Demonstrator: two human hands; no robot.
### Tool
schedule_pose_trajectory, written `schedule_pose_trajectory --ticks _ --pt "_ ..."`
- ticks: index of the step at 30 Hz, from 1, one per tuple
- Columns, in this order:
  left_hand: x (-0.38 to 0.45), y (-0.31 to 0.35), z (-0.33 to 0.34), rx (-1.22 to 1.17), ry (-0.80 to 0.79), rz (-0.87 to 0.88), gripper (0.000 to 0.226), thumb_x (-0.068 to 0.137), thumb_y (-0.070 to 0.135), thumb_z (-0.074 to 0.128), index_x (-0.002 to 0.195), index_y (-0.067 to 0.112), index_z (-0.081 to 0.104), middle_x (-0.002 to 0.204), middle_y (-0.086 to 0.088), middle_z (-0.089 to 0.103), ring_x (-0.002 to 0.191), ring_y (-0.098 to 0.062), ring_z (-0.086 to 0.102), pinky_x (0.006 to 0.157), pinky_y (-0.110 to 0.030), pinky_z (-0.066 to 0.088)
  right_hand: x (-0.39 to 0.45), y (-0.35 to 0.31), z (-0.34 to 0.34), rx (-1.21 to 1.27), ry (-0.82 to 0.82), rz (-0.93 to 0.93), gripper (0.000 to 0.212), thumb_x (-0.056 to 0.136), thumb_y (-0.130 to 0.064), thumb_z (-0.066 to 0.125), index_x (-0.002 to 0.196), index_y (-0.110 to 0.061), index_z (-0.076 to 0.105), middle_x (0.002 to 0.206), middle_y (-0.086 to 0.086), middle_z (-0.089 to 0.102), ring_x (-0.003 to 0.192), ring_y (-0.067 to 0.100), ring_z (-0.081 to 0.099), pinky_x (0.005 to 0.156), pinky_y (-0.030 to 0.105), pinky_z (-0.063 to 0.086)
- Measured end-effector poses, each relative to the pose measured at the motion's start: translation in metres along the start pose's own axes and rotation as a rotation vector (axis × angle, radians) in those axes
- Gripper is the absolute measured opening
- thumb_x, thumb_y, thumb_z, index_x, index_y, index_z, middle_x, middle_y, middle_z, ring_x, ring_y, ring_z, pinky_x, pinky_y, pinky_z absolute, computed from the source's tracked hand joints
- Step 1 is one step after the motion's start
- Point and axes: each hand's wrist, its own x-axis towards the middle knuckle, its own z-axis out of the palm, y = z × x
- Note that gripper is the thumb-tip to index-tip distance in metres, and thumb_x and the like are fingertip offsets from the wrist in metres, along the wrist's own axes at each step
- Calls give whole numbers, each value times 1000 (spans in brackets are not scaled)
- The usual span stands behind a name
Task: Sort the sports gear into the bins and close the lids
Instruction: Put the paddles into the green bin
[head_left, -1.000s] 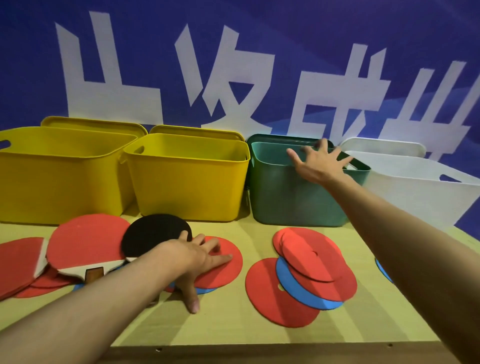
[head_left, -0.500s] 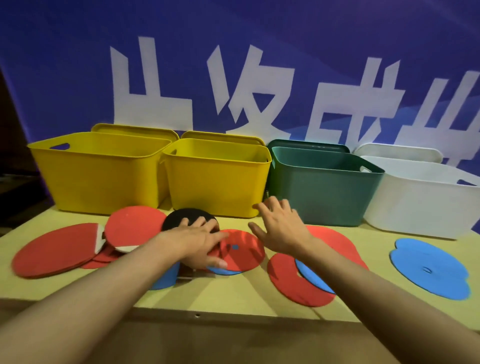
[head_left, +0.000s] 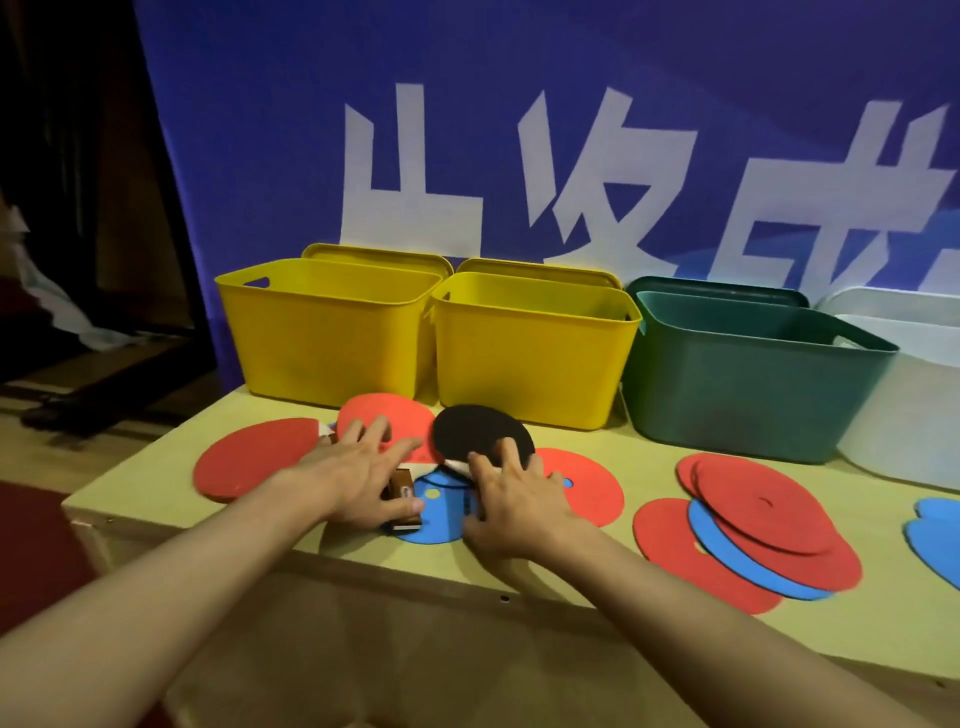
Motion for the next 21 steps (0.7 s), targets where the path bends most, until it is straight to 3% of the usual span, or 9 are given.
schedule_pose_trajectory --ticks 4,7,11,13,16,21 --pt "-2 13 4 -7 36 28 73 95 76 28 158 48 2 166 -8 11 143 -42 27 109 -59 40 0 18 3 -29 53 26 74 96 -40 55 159 -26 17 152 14 20 118 41 52 86 46 49" --pt "-1 30 3 25 0 56 73 95 77 26 157 53 -1 169 -7 10 145 -44 25 108 -61 38 8 24 11 -13 65 12 73 101 -33 54 161 -29 13 148 15 23 116 38 53 76 42 47" --pt "-1 56 1 181 -45 -14 79 92 83 20 159 49 -5 169 -7 10 147 -46 20 110 -67 26 20 39 3 153 2 26 71 102 -38 49 163 -27 15 148 17 28 114 36 59 90 44 53" --pt "1 68 -2 245 -49 -9 79 92 83 18 160 48 -5 169 -8 9 148 -51 14 111 -72 17 17 53 -8 170 18 3 72 99 -37 52 162 -28 20 147 15 33 111 35 62 89 44 55" --pt "6 86 -9 265 -43 39 79 93 82 18 159 48 -7 171 -10 4 150 -53 7 111 -75 9 -2 76 -18 172 124 -71 69 94 -34 55 159 -33 32 142 7 43 109 31 64 86 43 56" --pt "22 114 -22 237 -18 114 76 96 78 19 157 49 -17 171 -10 -8 151 -53 3 112 -74 13 -50 128 -37 -27 308 -133 76 89 -28 58 159 -30 28 142 6 38 98 28 64 62 39 55"
